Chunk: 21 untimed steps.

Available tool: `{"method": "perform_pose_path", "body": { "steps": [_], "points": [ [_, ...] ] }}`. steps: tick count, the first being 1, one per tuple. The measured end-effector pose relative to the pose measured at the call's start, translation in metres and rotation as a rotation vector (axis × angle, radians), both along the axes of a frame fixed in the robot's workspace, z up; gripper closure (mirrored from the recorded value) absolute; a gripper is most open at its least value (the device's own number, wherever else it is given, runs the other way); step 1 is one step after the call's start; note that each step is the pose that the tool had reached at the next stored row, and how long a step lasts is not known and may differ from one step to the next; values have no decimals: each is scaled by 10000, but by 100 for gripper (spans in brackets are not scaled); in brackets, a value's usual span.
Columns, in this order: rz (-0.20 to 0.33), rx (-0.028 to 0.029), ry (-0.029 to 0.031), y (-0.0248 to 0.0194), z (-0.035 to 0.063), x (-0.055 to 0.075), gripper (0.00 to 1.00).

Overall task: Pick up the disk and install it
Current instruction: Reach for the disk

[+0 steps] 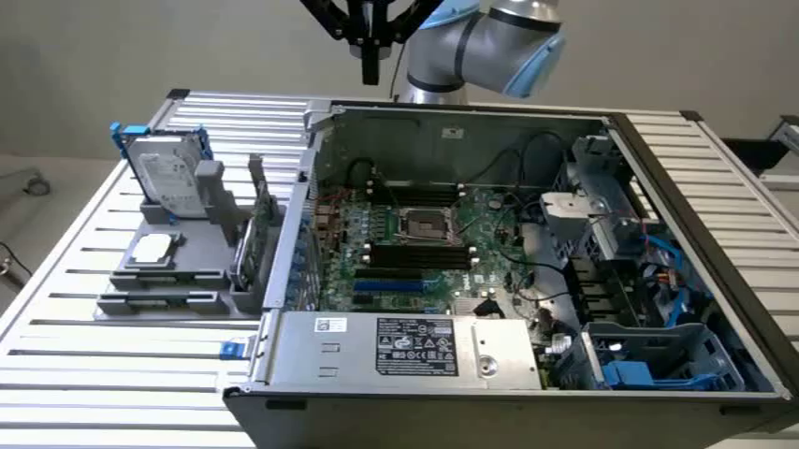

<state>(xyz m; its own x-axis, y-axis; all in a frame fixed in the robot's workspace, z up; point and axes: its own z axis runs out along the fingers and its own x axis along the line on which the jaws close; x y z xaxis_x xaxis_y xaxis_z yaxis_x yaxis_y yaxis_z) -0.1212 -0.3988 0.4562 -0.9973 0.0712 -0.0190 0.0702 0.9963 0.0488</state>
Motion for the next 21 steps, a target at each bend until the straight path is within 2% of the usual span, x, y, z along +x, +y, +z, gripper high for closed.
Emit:
{"method": "perform_pose_path", "body": {
  "steps": [12,21],
  "points": [
    [4,-3,4,1,7,-21,89],
    [1,0,0,169,-18,-409,89]
  ]
}}
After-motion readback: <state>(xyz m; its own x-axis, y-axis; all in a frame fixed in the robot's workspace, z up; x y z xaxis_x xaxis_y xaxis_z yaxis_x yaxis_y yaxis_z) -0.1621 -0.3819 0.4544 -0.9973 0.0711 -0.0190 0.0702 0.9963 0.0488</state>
